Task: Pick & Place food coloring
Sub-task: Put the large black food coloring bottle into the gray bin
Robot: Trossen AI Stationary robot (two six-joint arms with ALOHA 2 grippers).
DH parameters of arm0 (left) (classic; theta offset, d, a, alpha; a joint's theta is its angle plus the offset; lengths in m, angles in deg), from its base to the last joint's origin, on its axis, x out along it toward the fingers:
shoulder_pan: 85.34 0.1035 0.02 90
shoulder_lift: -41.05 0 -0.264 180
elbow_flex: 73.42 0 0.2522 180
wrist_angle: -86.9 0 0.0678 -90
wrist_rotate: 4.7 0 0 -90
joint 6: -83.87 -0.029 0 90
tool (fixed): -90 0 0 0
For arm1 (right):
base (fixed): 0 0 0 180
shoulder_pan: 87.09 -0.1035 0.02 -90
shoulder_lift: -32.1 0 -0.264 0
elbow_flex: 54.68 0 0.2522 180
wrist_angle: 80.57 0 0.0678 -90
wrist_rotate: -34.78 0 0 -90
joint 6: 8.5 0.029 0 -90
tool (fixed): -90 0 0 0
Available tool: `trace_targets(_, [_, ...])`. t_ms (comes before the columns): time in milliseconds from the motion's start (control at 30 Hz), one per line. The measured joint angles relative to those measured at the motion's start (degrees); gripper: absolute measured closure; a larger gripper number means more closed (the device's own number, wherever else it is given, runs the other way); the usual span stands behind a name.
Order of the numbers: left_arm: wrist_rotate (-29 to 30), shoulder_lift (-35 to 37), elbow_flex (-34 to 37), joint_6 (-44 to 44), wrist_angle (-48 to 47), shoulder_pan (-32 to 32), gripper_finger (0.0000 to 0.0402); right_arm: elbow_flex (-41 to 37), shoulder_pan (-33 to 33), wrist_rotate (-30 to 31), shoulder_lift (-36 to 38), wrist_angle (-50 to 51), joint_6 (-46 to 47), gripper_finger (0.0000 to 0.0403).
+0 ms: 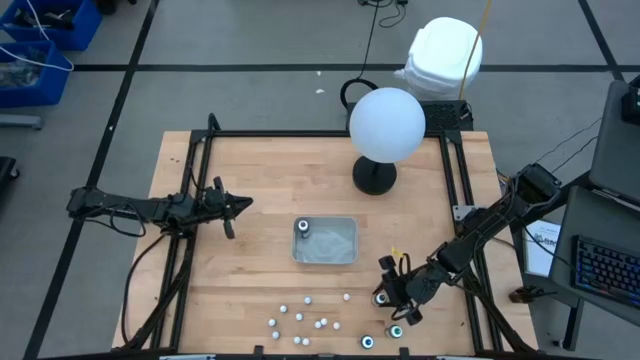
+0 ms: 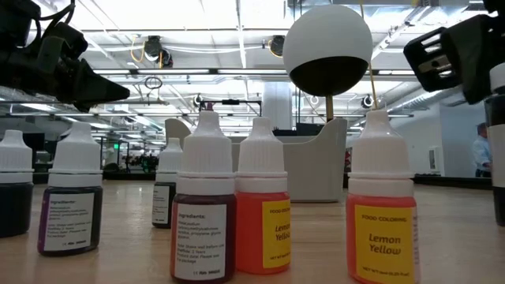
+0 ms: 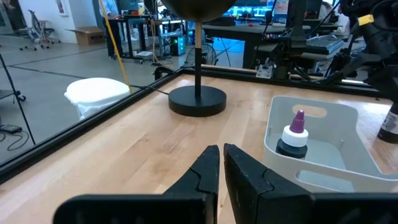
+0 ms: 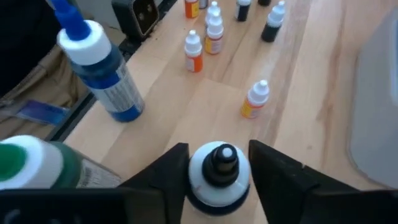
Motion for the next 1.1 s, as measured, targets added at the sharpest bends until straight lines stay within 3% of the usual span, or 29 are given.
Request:
trace_targets(133, [0.0, 0.0, 0.0, 0.0, 0.0, 0.0, 0.0369, 0.0, 0.0, 0.0, 0.0, 0.6, 1.2, 0.0290])
trace_targets(367, [0.0, 0.0, 0.0, 0.0, 0.0, 0.0, 0.0369, 1.6, 0.9, -0.1, 0.4, 2.5, 0.5, 0.0291])
trace_targets(533, [0.0, 0.0, 0.0, 0.0, 0.0, 0.0, 0.0369, 13.3, 2.6, 0.7, 1.4, 17.6, -1.1, 0.0291])
trace_targets(667, [0.0, 0.0, 0.0, 0.0, 0.0, 0.0, 0.0369, 24.8, 4.2, 4.9, 1.2, 30.4, -4.5, 0.0291])
trace_targets(867, [0.9, 0.0, 0.0, 0.1, 0.0, 0.0, 0.0369, 35.0, 10.8, 5.4, -0.3, 29.2, -12.5, 0.0291])
trace_targets(1100, [0.9, 0.0, 0.0, -0.9, -0.1, 0.0, 0.0369, 37.1, 18.5, 4.2, -6.9, 22.3, -20.5, 0.0291])
